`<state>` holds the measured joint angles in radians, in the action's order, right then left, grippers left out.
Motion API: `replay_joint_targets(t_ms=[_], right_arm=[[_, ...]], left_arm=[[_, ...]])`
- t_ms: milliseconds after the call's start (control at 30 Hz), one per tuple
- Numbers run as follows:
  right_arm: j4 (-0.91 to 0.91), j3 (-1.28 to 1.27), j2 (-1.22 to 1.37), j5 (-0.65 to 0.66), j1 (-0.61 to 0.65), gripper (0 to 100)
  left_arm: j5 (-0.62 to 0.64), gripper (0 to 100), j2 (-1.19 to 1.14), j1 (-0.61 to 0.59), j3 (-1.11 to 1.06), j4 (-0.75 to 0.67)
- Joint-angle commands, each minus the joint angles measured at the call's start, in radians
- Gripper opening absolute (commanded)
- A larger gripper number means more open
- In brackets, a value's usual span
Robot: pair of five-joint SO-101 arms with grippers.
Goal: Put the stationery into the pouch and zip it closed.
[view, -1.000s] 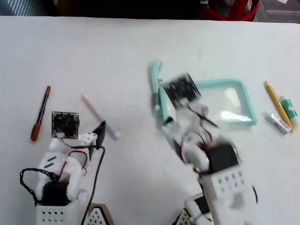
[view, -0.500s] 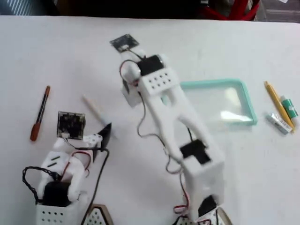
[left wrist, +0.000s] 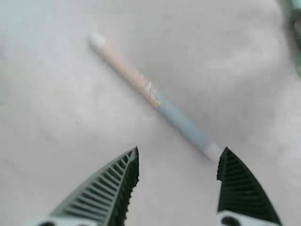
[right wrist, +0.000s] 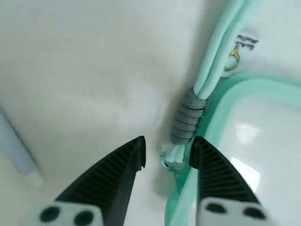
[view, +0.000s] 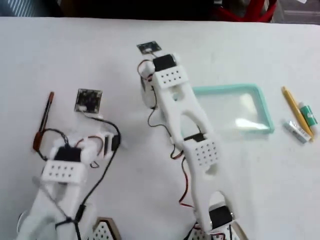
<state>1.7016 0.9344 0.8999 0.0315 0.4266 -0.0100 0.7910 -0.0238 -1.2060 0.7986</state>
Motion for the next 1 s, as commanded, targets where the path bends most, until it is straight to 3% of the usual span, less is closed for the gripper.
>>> replay_joint_targets(t_ms=[0, 100, 500, 733, 967], right_arm=[[-0.007, 0.048, 0.002, -0.003, -0.027, 16.2], [-0.033, 0.046, 0.022, -0.003, -0.033, 16.2], [-0.082, 0.048, 0.099, -0.003, -0.033, 15.8], [-0.131, 0.048, 0.134, -0.003, -0.047, 1.9], [-0.050, 0.166, 0.071, -0.003, -0.058, 1.7]], left_arm=[[0.040, 31, -0.096, 0.013, 0.081, -0.012], [0.063, 35, -0.070, 0.013, 0.074, -0.002], [0.058, 35, 0.200, 0.062, -0.072, -0.006], [0.057, 35, 0.317, 0.061, -0.126, -0.006], [0.057, 35, 0.320, 0.061, -0.126, -0.005]])
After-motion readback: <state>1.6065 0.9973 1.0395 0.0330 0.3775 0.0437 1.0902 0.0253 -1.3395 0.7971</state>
